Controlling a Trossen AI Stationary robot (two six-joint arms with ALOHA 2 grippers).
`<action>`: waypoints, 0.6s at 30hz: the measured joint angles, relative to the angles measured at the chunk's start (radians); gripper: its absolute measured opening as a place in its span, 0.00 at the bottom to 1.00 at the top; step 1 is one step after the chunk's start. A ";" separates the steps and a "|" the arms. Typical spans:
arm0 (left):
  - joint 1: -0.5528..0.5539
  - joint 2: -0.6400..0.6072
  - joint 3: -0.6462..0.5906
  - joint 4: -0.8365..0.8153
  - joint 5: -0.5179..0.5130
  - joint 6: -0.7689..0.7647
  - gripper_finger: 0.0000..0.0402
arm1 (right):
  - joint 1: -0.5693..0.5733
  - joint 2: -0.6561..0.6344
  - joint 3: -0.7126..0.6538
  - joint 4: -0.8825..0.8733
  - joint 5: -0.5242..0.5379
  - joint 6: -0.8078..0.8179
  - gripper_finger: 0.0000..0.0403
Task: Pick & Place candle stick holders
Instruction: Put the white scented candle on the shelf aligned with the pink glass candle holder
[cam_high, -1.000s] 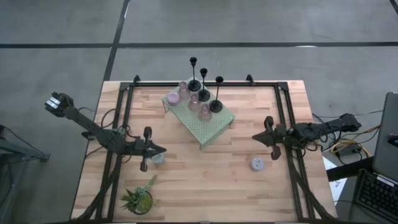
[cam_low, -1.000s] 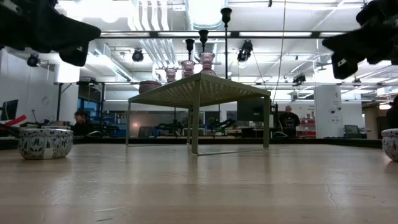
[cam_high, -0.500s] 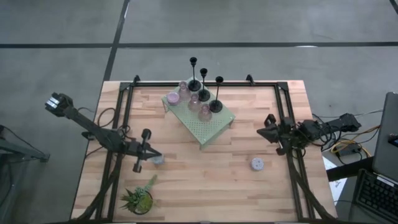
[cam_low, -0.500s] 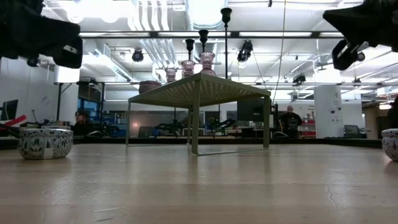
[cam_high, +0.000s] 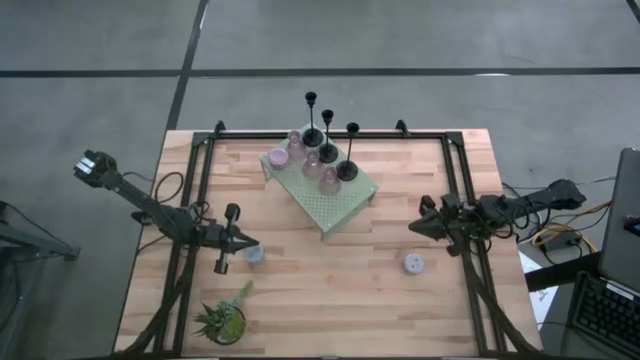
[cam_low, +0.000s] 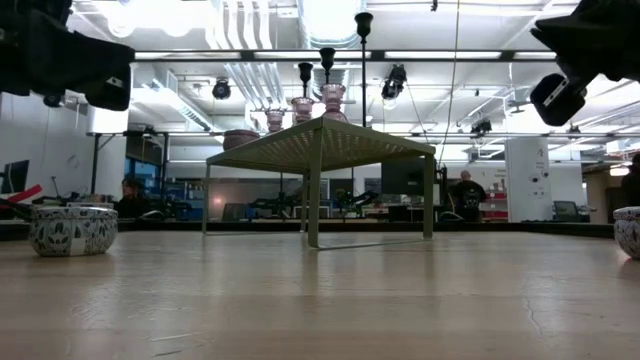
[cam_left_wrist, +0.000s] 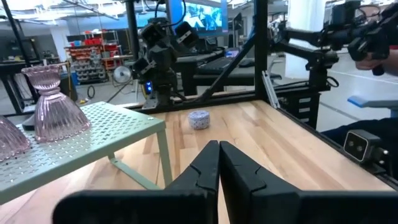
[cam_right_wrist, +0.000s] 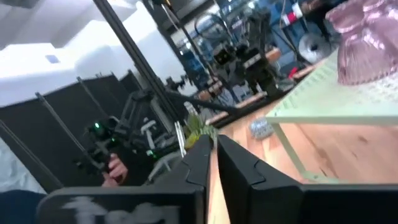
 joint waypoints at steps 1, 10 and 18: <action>0.000 0.000 0.000 -0.001 0.000 0.000 0.04 | 0.000 0.022 0.009 -0.003 -0.002 0.002 0.08; 0.000 0.000 -0.001 0.000 0.001 -0.005 0.04 | 0.000 0.291 0.229 -0.224 -0.036 0.001 0.35; 0.000 0.001 0.001 -0.009 0.002 -0.006 0.03 | 0.019 0.525 0.533 -0.679 -0.034 -0.008 0.58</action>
